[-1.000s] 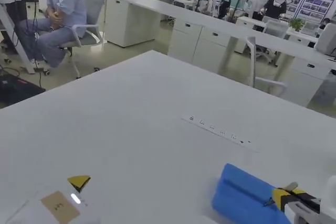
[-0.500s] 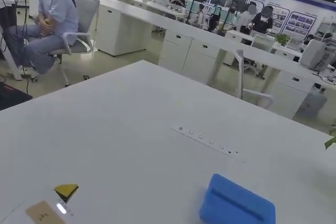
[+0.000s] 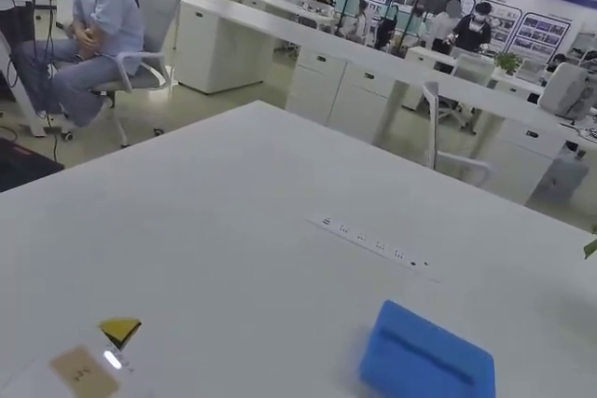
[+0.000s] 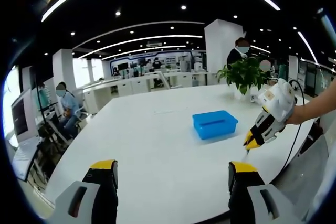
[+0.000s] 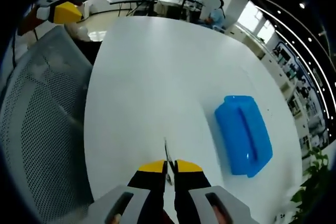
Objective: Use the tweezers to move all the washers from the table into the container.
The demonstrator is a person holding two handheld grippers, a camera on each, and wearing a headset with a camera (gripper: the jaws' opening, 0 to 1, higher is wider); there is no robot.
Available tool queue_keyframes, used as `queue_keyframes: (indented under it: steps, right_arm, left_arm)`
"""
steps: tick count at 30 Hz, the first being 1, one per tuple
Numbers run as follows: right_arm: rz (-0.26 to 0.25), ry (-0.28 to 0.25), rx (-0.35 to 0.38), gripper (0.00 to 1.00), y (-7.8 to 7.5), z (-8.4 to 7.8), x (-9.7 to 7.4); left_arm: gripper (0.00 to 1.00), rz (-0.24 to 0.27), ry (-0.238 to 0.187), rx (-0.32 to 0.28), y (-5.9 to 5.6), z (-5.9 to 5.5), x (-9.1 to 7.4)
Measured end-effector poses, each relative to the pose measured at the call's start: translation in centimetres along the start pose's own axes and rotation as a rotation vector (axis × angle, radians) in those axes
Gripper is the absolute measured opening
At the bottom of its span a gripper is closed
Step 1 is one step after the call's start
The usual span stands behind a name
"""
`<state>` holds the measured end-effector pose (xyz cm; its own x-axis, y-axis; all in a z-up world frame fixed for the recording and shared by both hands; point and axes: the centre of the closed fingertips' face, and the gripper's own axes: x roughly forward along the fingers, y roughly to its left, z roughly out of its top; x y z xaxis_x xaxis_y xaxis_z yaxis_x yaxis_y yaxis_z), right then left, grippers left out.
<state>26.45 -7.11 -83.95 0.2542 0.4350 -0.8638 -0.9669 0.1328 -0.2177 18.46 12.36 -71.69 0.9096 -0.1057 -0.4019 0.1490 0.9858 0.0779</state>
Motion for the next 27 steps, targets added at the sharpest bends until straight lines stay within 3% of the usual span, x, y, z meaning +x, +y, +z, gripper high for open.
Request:
queue_keyframes:
  steps: [9,13,21,27]
  right_arm:
    - [0.091,0.003,-0.106,0.02,0.9,0.8,2.3]
    - [0.136,0.041,-0.146,0.02,1.6,0.2,3.4]
    - [0.185,0.107,-0.242,0.02,2.3,-1.4,4.4]
    - [0.193,0.11,-0.287,0.02,2.7,-1.3,4.2]
  left_arm:
    - [0.89,-0.004,0.019,-0.002,0.0,-0.5,0.2]
    - [0.89,-0.009,0.029,0.004,-0.2,-0.6,0.3]
    - [0.89,-0.013,0.043,0.006,-0.3,-0.9,0.5]
    - [0.89,-0.022,0.047,0.011,-0.6,-0.8,0.6]
